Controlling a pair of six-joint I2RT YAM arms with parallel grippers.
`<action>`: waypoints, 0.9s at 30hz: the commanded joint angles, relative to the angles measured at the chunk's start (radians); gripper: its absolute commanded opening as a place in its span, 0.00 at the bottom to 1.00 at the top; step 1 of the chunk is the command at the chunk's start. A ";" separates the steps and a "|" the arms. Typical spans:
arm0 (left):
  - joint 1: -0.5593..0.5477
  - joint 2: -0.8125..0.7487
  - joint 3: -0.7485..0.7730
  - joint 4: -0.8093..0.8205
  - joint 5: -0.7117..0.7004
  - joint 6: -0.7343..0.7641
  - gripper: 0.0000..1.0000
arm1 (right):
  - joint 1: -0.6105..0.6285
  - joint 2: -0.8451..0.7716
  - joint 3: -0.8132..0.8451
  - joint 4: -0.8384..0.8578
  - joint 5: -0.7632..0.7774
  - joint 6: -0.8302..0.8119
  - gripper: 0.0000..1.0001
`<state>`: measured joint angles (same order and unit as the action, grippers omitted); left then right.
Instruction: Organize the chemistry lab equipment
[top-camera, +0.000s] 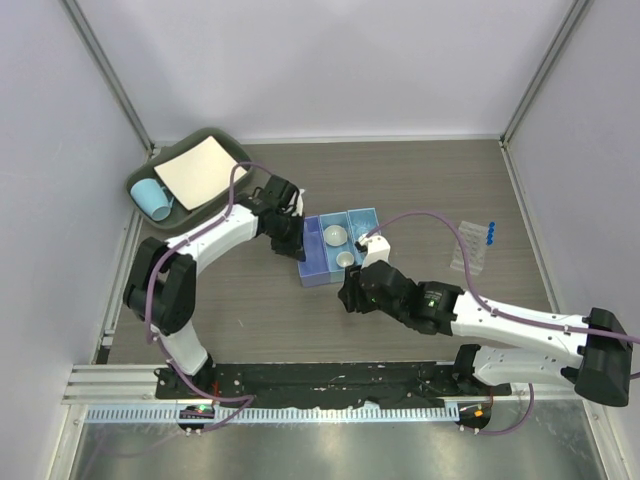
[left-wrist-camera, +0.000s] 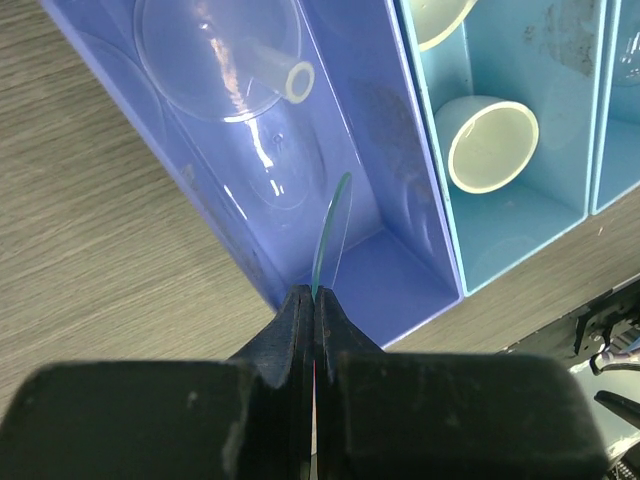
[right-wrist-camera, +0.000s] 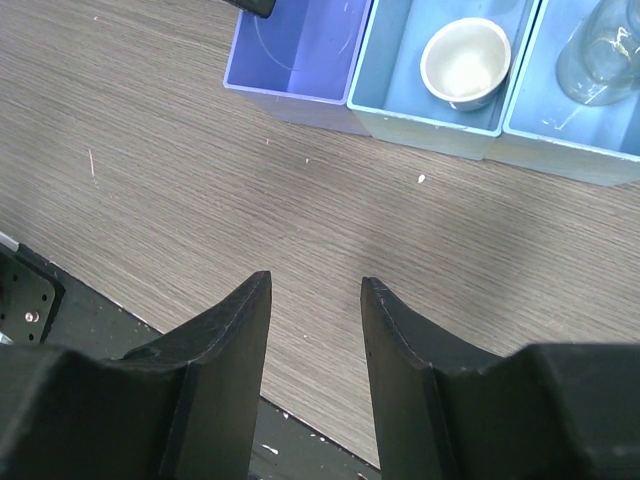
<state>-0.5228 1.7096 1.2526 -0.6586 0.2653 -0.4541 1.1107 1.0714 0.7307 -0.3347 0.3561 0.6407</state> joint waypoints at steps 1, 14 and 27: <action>-0.020 0.050 0.053 -0.010 0.009 0.029 0.00 | 0.005 -0.019 -0.014 0.022 -0.005 -0.004 0.47; -0.054 0.134 0.125 -0.053 -0.035 0.026 0.05 | 0.005 -0.051 -0.034 0.014 -0.006 -0.003 0.47; -0.054 0.136 0.165 -0.116 -0.083 0.031 0.39 | 0.005 -0.039 -0.022 0.022 -0.012 -0.004 0.47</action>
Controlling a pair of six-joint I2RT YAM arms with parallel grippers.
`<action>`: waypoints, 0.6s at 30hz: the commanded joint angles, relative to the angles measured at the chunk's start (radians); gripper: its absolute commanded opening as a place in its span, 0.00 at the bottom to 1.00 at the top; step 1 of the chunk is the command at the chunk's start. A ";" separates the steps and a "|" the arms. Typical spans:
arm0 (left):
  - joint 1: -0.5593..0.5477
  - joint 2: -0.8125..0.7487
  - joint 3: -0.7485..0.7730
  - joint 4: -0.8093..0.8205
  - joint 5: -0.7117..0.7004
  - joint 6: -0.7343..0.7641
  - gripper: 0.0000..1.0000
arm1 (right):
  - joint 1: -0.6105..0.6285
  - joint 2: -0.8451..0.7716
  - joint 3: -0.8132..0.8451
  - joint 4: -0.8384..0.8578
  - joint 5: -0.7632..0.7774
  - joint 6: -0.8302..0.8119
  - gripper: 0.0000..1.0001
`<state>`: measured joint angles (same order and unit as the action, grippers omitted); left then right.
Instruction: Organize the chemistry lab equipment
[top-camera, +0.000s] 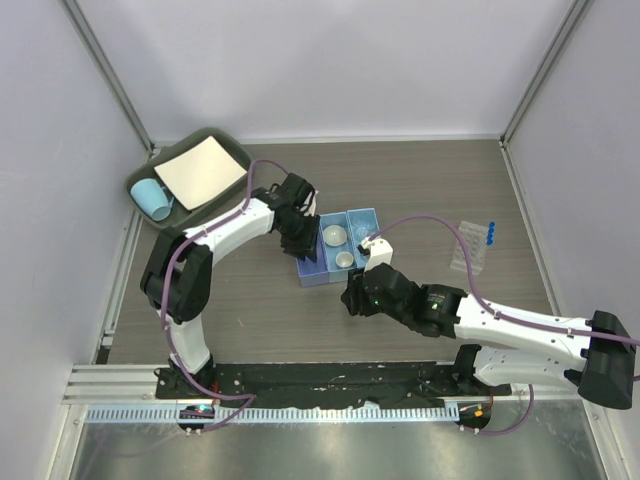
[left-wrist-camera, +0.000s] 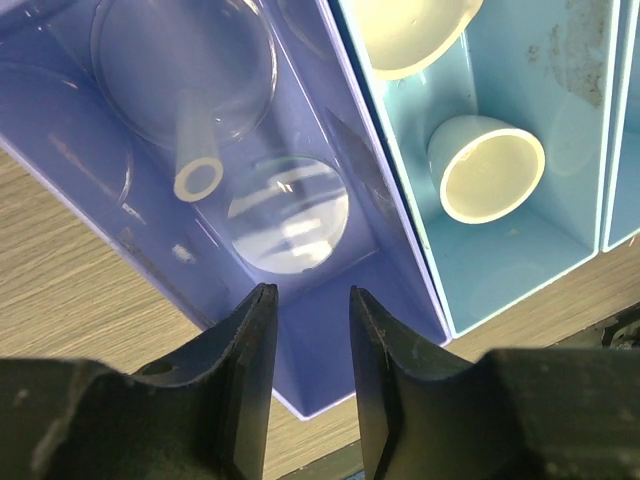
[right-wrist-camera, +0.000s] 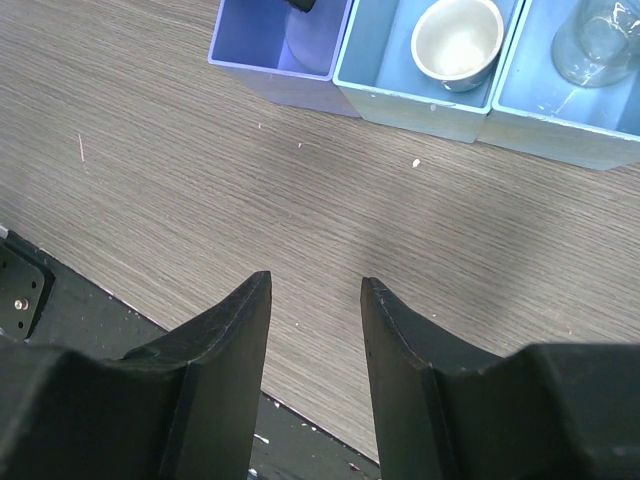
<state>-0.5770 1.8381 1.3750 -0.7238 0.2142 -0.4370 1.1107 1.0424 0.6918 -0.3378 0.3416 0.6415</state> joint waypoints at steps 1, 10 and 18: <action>0.000 0.004 0.055 -0.057 -0.044 0.015 0.41 | 0.005 -0.008 0.018 0.025 -0.001 -0.005 0.47; 0.000 -0.016 0.151 -0.175 -0.183 0.029 0.45 | 0.003 0.004 0.025 0.028 -0.001 -0.008 0.47; -0.001 -0.129 0.191 -0.183 -0.207 0.015 0.48 | 0.005 0.045 0.060 0.033 0.020 -0.029 0.47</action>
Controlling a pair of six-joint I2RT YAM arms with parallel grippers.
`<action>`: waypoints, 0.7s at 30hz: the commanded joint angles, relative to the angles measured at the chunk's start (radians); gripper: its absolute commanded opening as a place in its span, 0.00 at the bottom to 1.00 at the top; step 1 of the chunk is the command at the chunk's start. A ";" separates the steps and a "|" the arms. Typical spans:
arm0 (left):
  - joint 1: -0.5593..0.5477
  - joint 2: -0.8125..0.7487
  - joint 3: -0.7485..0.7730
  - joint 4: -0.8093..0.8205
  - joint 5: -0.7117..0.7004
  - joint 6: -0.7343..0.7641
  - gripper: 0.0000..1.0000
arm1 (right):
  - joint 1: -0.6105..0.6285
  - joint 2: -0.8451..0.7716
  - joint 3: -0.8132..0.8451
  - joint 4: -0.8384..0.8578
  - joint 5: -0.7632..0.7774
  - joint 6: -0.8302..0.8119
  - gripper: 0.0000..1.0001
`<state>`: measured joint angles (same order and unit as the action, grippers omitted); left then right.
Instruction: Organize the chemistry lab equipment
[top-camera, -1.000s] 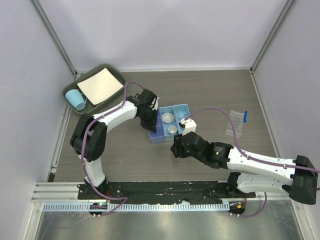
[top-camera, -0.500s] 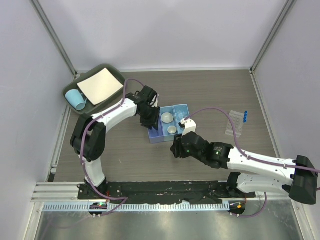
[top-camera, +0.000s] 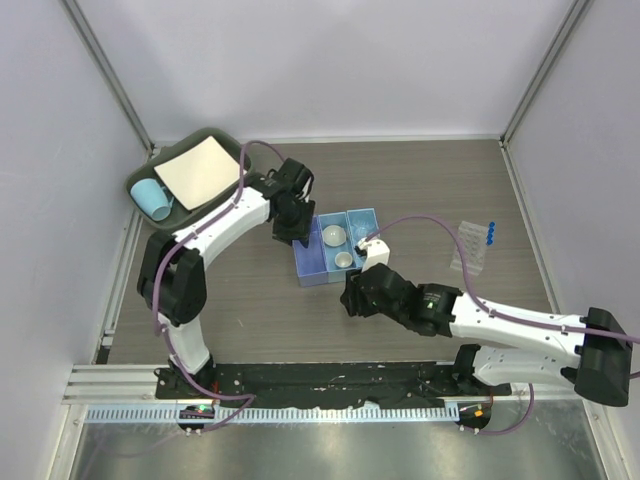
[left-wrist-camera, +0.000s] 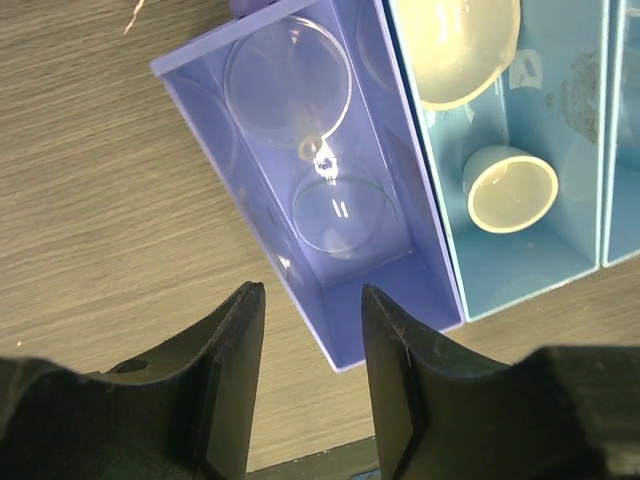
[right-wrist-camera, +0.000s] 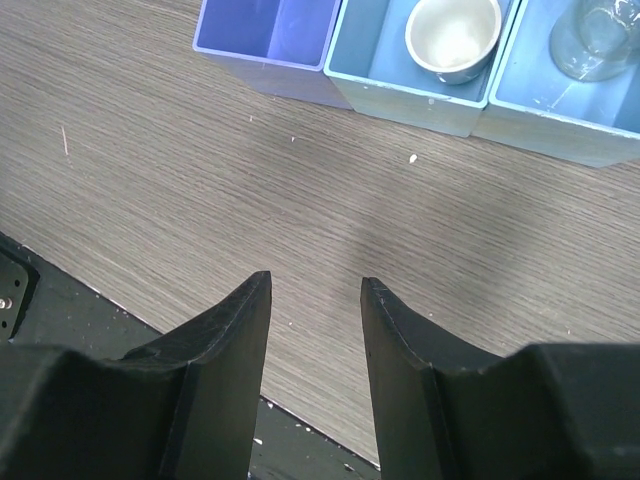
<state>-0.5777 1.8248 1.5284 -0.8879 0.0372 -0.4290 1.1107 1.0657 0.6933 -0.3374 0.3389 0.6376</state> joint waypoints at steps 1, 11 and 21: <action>-0.001 -0.133 0.033 -0.010 -0.028 0.000 0.48 | 0.005 0.036 0.066 0.031 0.025 -0.029 0.47; -0.001 -0.427 -0.096 0.073 -0.121 -0.025 0.70 | 0.003 0.119 0.191 0.005 0.087 -0.052 0.57; -0.001 -0.656 -0.234 0.106 -0.247 -0.022 0.86 | -0.006 0.163 0.353 -0.107 0.307 -0.111 0.67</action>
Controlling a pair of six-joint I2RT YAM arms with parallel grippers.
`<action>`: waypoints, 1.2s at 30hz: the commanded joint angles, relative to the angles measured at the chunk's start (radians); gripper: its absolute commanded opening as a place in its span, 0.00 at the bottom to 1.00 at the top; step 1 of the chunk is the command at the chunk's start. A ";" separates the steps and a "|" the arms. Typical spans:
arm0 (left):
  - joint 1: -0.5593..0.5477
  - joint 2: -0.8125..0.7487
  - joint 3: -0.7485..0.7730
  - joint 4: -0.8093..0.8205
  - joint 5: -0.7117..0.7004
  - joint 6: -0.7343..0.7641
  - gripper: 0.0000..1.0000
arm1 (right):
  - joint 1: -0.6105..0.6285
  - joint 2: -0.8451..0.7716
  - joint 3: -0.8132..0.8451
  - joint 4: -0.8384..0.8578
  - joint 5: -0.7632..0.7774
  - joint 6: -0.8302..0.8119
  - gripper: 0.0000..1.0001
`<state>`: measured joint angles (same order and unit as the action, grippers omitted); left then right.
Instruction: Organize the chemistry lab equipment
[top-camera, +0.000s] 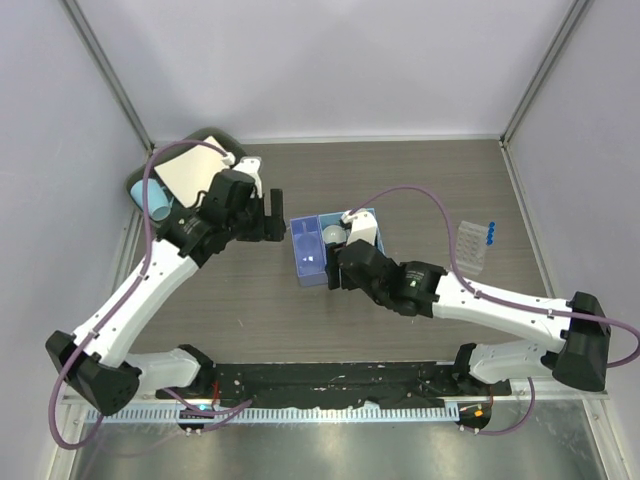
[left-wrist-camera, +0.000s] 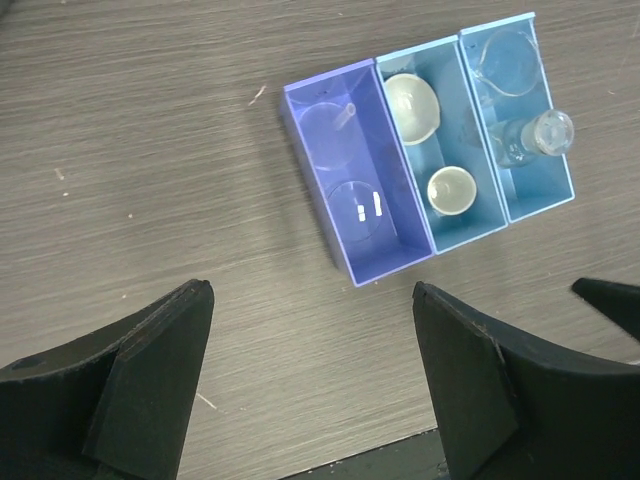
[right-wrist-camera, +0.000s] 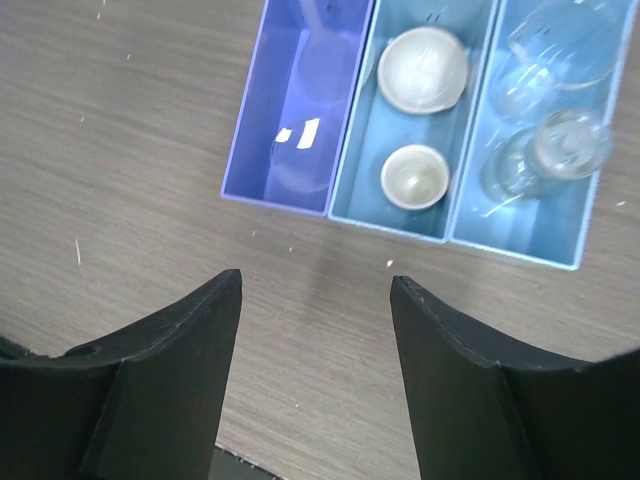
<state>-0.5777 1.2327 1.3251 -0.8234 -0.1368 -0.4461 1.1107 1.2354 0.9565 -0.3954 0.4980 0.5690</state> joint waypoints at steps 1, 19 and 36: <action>-0.001 -0.078 -0.039 0.049 -0.078 -0.008 0.86 | -0.011 -0.011 0.103 -0.068 0.164 -0.047 0.68; 0.001 -0.260 -0.080 0.007 -0.236 -0.028 1.00 | -0.554 0.180 0.409 -0.443 0.255 -0.011 0.85; 0.001 -0.378 -0.145 -0.029 -0.308 -0.023 1.00 | -0.554 -0.089 0.323 -0.292 0.116 -0.115 0.93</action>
<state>-0.5777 0.8906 1.1912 -0.8478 -0.4034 -0.4694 0.5541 1.2098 1.2831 -0.7780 0.6586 0.5282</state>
